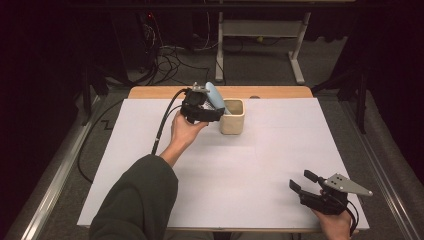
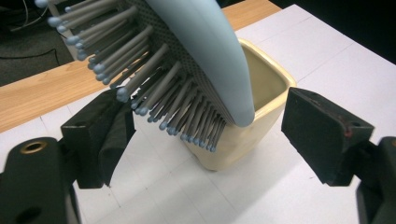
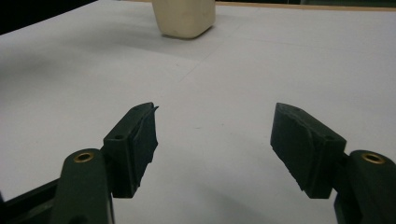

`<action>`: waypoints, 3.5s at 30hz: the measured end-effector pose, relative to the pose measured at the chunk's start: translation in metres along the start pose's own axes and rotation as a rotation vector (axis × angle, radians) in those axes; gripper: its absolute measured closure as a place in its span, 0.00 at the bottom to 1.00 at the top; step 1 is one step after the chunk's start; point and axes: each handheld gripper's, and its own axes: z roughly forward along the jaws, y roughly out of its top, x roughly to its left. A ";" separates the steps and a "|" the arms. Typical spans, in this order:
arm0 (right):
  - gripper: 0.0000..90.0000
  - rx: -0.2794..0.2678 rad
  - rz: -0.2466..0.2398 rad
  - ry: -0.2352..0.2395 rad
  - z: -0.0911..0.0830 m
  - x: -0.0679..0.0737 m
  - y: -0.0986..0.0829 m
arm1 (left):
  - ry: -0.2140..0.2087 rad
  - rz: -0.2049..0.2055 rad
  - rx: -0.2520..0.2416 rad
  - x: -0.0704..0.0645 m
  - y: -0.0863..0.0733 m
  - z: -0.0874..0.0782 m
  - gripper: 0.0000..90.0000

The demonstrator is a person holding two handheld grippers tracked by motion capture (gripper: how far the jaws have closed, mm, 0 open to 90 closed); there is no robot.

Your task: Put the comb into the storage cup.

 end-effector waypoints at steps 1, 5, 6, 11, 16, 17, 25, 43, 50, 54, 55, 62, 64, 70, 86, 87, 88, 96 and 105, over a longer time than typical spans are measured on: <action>0.35 0.000 0.000 0.000 0.000 0.000 0.000 | 0.000 0.002 0.002 0.000 -0.001 0.000 0.20; 0.35 0.000 0.000 -0.001 0.000 0.000 0.000 | 0.000 0.001 0.004 0.001 -0.003 -0.002 0.20; 0.35 0.000 0.000 -0.002 0.000 0.000 0.000 | 0.000 -0.001 0.004 0.001 -0.004 -0.002 0.21; 0.35 0.001 -0.001 -0.002 0.000 0.000 0.000 | -0.003 0.000 -0.002 0.002 -0.006 -0.006 0.21; 0.36 0.001 -0.002 -0.003 0.000 0.000 0.000 | -0.007 0.001 -0.015 0.003 -0.008 -0.010 0.23; 0.36 0.001 -0.002 -0.003 0.000 0.000 0.000 | -0.010 0.002 -0.017 0.003 -0.009 -0.011 0.23; 0.36 -0.001 0.000 -0.003 0.000 0.000 0.000 | -0.013 0.005 -0.031 0.004 -0.012 -0.019 0.24; 0.36 -0.002 0.003 -0.004 0.000 -0.001 0.000 | -0.012 0.018 -0.045 0.008 -0.018 -0.036 0.26; 0.36 -0.001 0.005 -0.004 0.000 0.000 0.000 | -0.014 0.023 -0.053 0.009 -0.018 -0.041 0.26; 0.36 0.000 0.004 -0.004 0.000 0.000 0.000 | -0.019 0.035 -0.050 0.007 -0.020 -0.043 0.27; 0.36 -0.001 0.004 -0.004 0.000 0.000 0.000 | -0.018 0.038 -0.051 0.006 -0.020 -0.043 0.27; 0.36 -0.001 0.003 -0.005 0.000 0.000 0.000 | -0.018 0.049 -0.052 0.004 -0.022 -0.046 0.28; 0.36 0.000 0.004 -0.004 0.000 0.000 0.000 | -0.017 0.050 -0.053 0.005 -0.023 -0.047 0.28; 0.36 -0.001 0.002 -0.006 0.000 0.000 0.000 | -0.013 0.049 -0.054 0.007 -0.026 -0.050 0.28; 0.36 -0.001 0.001 -0.006 0.000 0.000 0.000 | -0.010 0.042 -0.065 0.012 -0.032 -0.062 0.28; 0.36 -0.001 0.001 -0.006 0.000 0.000 0.000 | -0.009 0.042 -0.065 0.012 -0.033 -0.063 0.28; 0.36 -0.001 0.001 -0.006 0.000 0.000 0.000 | -0.010 0.042 -0.066 0.012 -0.033 -0.063 0.28; 0.36 0.000 0.000 -0.009 0.000 0.000 0.000 | -0.011 0.045 -0.067 0.013 -0.036 -0.067 0.28; 0.36 -0.004 0.004 -0.008 -0.001 0.000 0.000 | -0.012 0.037 -0.078 0.015 -0.039 -0.072 0.28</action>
